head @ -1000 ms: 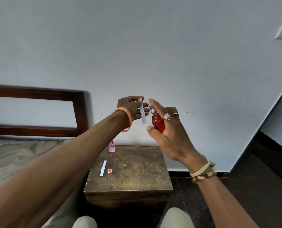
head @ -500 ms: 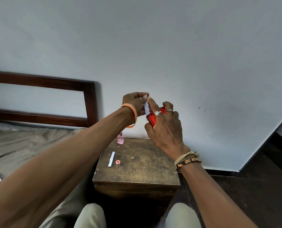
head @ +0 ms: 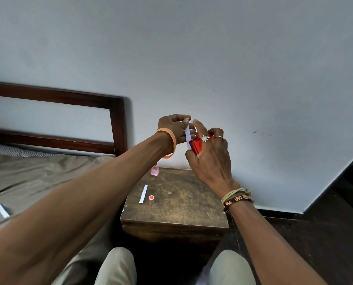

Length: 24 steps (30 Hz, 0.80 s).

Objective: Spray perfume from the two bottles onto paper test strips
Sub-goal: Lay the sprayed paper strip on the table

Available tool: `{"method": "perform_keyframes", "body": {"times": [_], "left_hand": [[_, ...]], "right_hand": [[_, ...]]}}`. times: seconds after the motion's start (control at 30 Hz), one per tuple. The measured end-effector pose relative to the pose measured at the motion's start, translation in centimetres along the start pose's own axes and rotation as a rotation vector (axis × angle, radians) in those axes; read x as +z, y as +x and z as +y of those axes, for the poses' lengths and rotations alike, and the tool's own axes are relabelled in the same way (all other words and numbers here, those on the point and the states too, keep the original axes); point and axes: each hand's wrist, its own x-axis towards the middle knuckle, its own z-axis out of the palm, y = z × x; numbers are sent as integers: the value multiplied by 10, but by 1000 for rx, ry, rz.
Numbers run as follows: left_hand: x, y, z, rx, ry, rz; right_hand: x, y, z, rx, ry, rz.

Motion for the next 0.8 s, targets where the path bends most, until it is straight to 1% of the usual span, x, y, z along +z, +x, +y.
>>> {"method": "perform_keyframes", "body": {"times": [0.13, 0.23, 0.37, 0.43, 0.57, 0.67, 0.8], "left_hand": [[1, 1, -2, 20, 34, 11], [0, 2, -2, 28, 32, 10], [-3, 2, -4, 18, 4, -10], [-4, 3, -6, 14, 4, -9], [-5, 4, -12, 8, 19, 6], [-4, 4, -14, 1, 29, 9], [-2, 7, -17, -4, 19, -7]], "right_hand": [[4, 1, 2, -2, -46, -30], [9, -3, 3, -3, 13, -29], [10, -5, 5, 26, 159, 28], [10, -5, 6, 31, 180, 28], [13, -5, 7, 28, 140, -27], [18, -10, 11, 24, 105, -25], [24, -12, 14, -3, -55, -81]]}}
